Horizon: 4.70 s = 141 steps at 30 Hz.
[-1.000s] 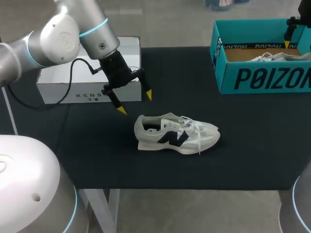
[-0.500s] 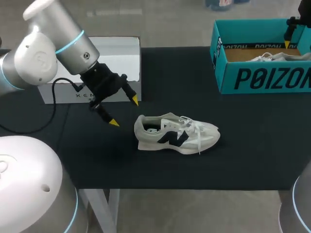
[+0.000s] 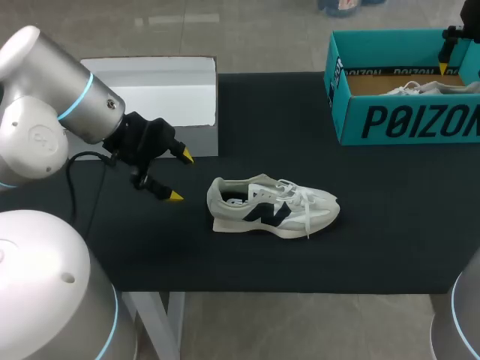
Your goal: Take the shoe out of the shoebox, open the shoe tongue, remove and reinsert the insole, then place the shoe into the shoebox
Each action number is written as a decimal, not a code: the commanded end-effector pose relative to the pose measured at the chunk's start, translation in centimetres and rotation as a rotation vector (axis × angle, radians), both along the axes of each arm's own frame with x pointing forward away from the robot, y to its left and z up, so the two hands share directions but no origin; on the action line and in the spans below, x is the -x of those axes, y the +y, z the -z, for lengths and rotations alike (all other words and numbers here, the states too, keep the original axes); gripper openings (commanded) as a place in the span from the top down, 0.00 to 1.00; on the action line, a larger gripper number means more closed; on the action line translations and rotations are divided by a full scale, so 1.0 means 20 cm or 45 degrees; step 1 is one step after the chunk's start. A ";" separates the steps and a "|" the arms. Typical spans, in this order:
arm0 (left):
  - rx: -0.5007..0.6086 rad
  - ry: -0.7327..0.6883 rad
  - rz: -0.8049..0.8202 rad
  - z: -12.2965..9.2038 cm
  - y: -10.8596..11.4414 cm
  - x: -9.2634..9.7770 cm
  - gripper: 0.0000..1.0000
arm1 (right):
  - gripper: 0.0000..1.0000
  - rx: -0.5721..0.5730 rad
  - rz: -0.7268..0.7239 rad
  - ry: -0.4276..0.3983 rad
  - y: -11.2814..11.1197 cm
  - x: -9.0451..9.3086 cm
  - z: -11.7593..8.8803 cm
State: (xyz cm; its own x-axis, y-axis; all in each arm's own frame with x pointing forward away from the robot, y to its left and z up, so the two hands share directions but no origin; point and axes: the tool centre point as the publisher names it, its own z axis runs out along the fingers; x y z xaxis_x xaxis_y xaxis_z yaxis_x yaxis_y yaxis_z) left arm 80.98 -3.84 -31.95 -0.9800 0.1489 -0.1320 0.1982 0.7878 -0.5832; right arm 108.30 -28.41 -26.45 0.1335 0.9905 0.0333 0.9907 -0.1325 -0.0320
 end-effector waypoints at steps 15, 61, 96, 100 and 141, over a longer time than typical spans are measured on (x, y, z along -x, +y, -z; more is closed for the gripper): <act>0.025 0.422 -0.649 0.25 -0.11 0.00 0.00 | 0.00 0.000 0.001 -0.001 0.00 0.00 0.00; 0.235 0.127 -0.059 0.43 -0.21 -0.10 0.00 | 0.00 0.000 0.001 -0.001 0.00 0.00 0.00; 0.358 0.231 0.061 0.53 -0.50 -0.08 0.00 | 0.00 0.000 0.001 -0.001 0.00 0.00 0.00; 0.356 0.240 0.066 0.54 -0.52 -0.08 0.00 | 0.00 0.000 0.001 -0.001 0.00 0.00 0.00; 0.316 0.245 -0.059 0.53 -0.52 -0.09 1.00 | 0.00 0.000 0.001 -0.001 0.00 0.00 0.00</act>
